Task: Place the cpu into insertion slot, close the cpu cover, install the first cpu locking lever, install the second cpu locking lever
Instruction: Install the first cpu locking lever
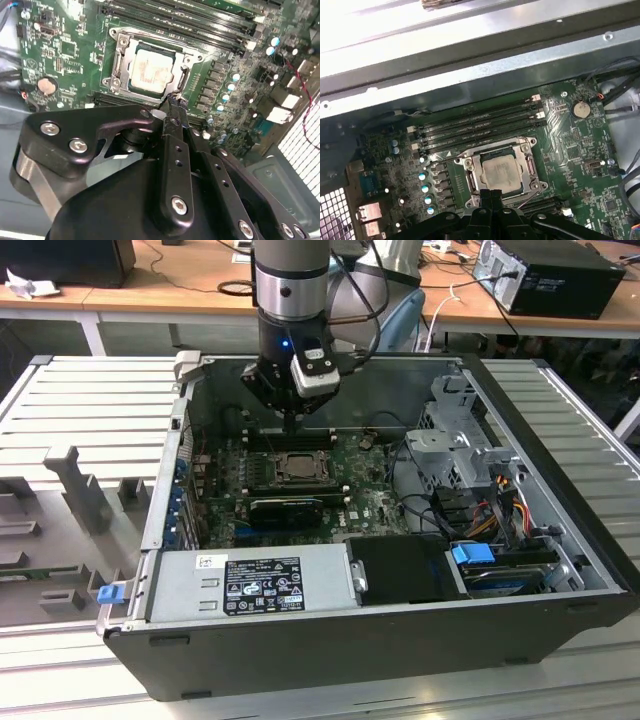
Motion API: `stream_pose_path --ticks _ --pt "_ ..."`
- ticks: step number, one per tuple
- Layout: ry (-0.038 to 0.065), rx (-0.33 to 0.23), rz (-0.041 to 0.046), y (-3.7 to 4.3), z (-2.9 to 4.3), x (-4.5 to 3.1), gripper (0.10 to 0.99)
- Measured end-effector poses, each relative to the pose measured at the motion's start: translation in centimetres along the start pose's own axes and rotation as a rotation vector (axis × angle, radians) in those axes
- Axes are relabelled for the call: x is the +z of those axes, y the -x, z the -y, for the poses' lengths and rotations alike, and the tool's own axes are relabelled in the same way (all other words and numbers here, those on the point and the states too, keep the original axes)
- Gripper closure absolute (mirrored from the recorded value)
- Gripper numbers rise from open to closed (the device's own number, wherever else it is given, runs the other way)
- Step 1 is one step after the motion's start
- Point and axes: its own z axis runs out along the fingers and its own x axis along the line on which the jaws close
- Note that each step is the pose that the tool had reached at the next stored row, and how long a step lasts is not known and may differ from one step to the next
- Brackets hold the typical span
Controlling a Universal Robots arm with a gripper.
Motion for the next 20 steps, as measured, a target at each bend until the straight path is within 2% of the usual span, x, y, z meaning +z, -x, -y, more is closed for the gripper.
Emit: stream_pose_path --ticks 6,11,20 --pt "0.001 -0.196 -0.0069 0.00 0.00 0.06 0.980" --pt "0.001 -0.224 -0.0079 -0.10 0.02 0.07 0.980" --pt "0.001 -0.236 -0.0084 -0.27 0.07 0.10 0.980"
